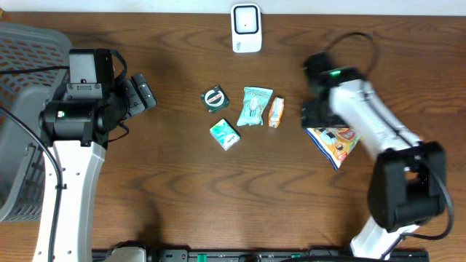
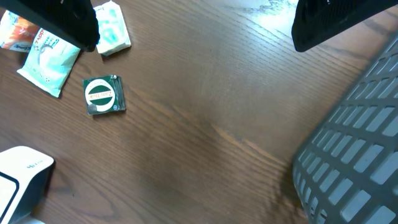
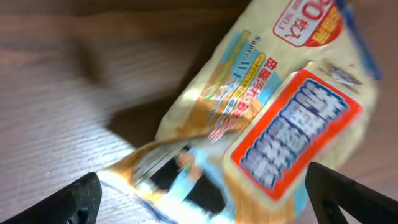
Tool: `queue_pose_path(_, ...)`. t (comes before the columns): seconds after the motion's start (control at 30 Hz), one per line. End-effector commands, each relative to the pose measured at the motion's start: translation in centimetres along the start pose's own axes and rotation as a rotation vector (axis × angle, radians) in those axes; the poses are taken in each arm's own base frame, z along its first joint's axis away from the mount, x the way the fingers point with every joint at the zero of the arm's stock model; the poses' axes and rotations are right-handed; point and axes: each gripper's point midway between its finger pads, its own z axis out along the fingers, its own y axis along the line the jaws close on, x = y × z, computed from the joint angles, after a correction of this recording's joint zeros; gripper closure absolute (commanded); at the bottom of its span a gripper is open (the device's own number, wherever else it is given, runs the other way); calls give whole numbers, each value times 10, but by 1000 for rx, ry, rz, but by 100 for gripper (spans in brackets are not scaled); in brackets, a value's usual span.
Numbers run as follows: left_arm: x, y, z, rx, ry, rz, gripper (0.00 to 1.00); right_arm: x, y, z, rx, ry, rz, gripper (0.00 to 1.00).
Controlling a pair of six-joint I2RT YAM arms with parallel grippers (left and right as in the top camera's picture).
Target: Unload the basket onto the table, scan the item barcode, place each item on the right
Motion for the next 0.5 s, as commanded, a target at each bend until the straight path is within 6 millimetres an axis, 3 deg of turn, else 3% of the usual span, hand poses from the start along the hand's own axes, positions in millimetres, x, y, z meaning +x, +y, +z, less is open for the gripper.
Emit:
queue_pose_path(0.0, -2, 4, 0, -17, -8, 2, 2, -2, 20, -11, -415, 79, -48, 1)
queue_pose_path(0.17, -2, 4, 0, -17, -8, 2, 2, -4, -12, -12, -613, 129, 77, 1)
queue_pose_path(0.4, -2, 4, 0, -17, -8, 2, 2, 8, -84, 10, -515, 173, 206, 1)
queue_pose_path(0.47, -2, 4, 0, -17, -8, 3, 2, 12, -96, 16, -502, 183, 241, 1)
